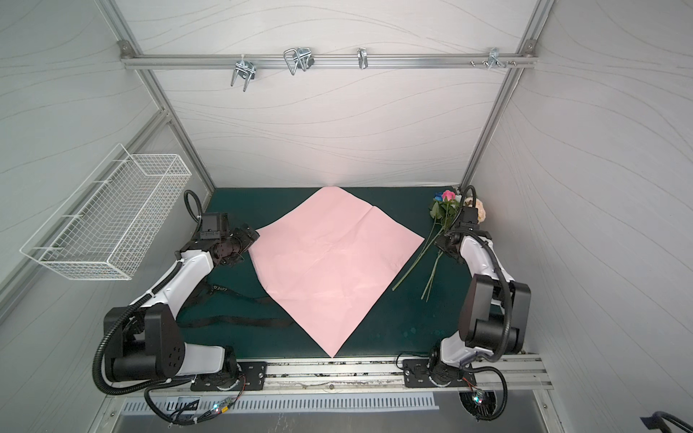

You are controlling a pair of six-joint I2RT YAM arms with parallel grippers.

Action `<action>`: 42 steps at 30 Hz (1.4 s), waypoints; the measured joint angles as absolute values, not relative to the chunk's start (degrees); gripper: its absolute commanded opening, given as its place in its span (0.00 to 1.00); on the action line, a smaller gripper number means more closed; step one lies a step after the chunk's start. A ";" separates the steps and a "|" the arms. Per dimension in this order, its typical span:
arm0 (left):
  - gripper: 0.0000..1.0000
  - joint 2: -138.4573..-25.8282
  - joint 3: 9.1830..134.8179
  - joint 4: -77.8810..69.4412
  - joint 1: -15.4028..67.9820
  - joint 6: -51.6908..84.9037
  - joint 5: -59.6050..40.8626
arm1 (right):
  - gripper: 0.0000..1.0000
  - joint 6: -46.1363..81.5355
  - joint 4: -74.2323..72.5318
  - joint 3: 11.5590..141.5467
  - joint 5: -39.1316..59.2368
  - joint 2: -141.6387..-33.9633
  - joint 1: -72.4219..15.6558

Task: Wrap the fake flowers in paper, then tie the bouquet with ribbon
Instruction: 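Reach the right gripper to the roses and grasp a cream rose stem, then carry the cream rose onto the pink paper and release it with the right gripper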

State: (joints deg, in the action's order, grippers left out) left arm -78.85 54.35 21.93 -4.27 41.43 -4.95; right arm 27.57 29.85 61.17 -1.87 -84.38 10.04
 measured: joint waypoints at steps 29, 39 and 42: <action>0.99 -78.56 54.81 22.59 -0.58 40.71 -6.13 | 0.00 32.18 26.55 101.75 18.09 -119.15 -31.00; 0.99 -78.56 54.81 22.55 -0.56 40.69 -6.50 | 0.00 32.21 26.13 113.45 19.00 -134.26 -31.64; 0.99 -78.59 54.81 22.55 -0.51 40.69 -6.68 | 0.00 32.67 26.09 113.73 18.92 -136.16 -31.64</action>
